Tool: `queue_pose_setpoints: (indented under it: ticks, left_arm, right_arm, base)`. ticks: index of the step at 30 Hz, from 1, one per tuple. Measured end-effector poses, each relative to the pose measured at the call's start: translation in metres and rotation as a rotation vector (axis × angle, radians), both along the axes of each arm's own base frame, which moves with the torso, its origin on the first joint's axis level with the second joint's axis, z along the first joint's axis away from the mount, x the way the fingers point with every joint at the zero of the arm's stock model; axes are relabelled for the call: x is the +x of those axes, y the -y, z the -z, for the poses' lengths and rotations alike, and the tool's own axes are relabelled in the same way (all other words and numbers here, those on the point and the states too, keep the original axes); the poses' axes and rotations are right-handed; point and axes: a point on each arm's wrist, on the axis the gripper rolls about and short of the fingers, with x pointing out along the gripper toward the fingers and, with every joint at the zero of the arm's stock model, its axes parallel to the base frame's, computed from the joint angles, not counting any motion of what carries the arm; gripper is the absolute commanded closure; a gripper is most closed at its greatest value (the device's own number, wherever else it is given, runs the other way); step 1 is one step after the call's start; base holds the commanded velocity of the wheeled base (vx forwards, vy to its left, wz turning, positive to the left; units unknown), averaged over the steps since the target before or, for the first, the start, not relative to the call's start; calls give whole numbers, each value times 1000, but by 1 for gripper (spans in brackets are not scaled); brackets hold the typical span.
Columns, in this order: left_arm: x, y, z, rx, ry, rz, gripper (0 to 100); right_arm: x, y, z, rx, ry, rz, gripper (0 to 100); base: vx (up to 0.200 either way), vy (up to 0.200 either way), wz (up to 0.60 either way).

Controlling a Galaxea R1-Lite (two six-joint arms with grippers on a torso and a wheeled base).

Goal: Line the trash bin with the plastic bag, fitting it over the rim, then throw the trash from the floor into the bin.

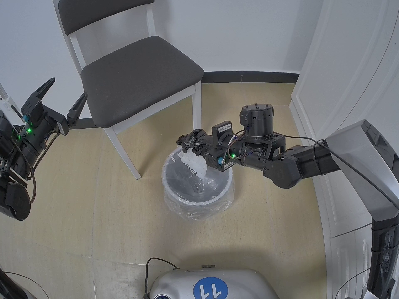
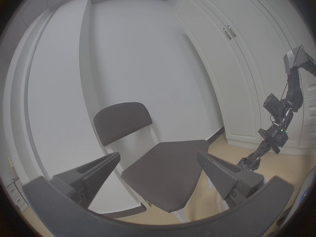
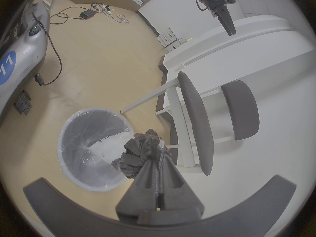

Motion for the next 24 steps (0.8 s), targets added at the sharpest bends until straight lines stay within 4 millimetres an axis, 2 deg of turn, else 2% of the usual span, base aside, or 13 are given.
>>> queue_pose_setpoints:
  ticks: [2,3,24]
  left_arm:
    - [0,0,0,0,0,0,0]
    - [0,0,0,0,0,0,0]
    - [0,1,1,2,-3,2,0]
  right_arm:
    - [0,0,1,-2,-3,0,100]
    - [-1,0,1,-2,-3,-1,0]
    - [-2,-3,8,-8,-18,-15,0]
  base:
    - [0,0,0]
    - [0,0,0]
    - [0,0,0]
